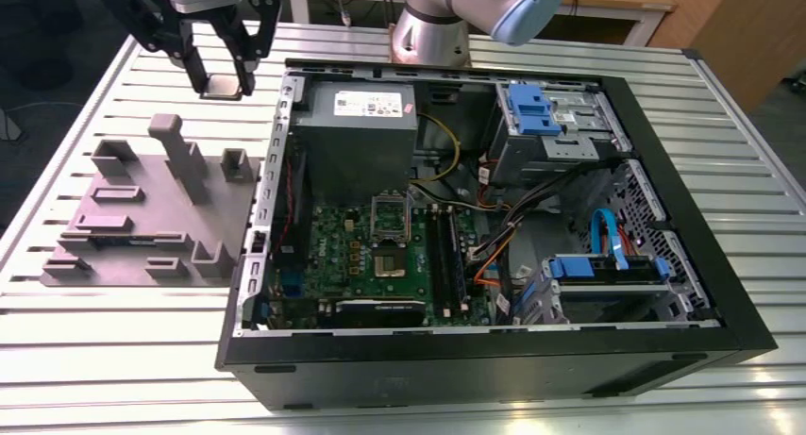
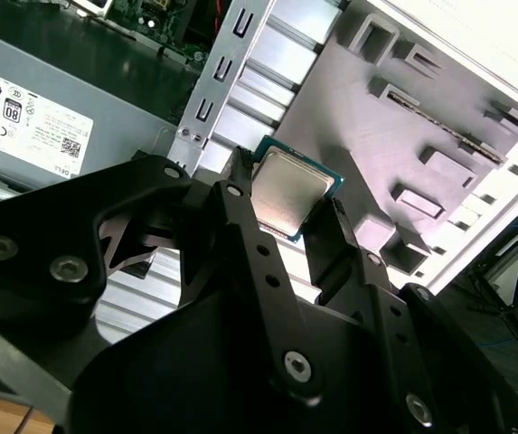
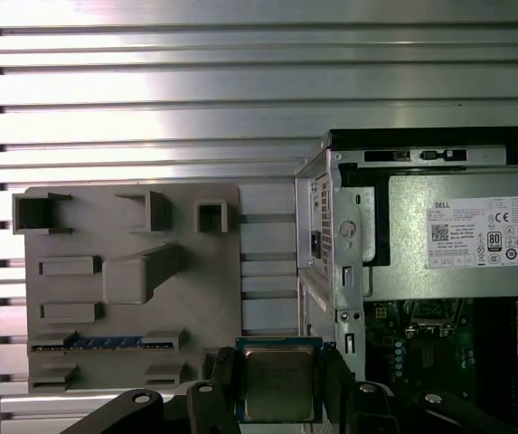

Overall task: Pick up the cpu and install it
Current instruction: 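Pick up the cpu and move it towards the insertion slot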

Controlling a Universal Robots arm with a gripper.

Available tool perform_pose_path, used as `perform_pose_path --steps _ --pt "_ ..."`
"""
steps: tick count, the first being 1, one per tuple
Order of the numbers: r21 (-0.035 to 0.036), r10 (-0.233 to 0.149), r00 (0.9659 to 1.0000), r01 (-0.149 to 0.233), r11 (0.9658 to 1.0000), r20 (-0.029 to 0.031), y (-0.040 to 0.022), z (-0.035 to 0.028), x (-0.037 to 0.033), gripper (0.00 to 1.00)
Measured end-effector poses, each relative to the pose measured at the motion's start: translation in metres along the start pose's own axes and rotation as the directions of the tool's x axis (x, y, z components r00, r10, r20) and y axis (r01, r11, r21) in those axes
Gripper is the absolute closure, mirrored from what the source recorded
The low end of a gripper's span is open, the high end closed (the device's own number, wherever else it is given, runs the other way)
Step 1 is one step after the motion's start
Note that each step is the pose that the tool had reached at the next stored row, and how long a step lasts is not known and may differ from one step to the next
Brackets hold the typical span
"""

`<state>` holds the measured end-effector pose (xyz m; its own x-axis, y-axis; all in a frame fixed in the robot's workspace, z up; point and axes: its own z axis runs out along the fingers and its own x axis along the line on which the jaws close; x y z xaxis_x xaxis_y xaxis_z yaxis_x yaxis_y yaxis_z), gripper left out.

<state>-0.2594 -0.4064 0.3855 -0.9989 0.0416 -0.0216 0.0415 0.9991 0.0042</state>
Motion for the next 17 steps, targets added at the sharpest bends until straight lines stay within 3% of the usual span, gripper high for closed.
perform_pose_path --steps 17 --pt "0.0 0.0 1.0 0.0 1.0 0.0 0.0002 0.0001 -0.0044 0.53"
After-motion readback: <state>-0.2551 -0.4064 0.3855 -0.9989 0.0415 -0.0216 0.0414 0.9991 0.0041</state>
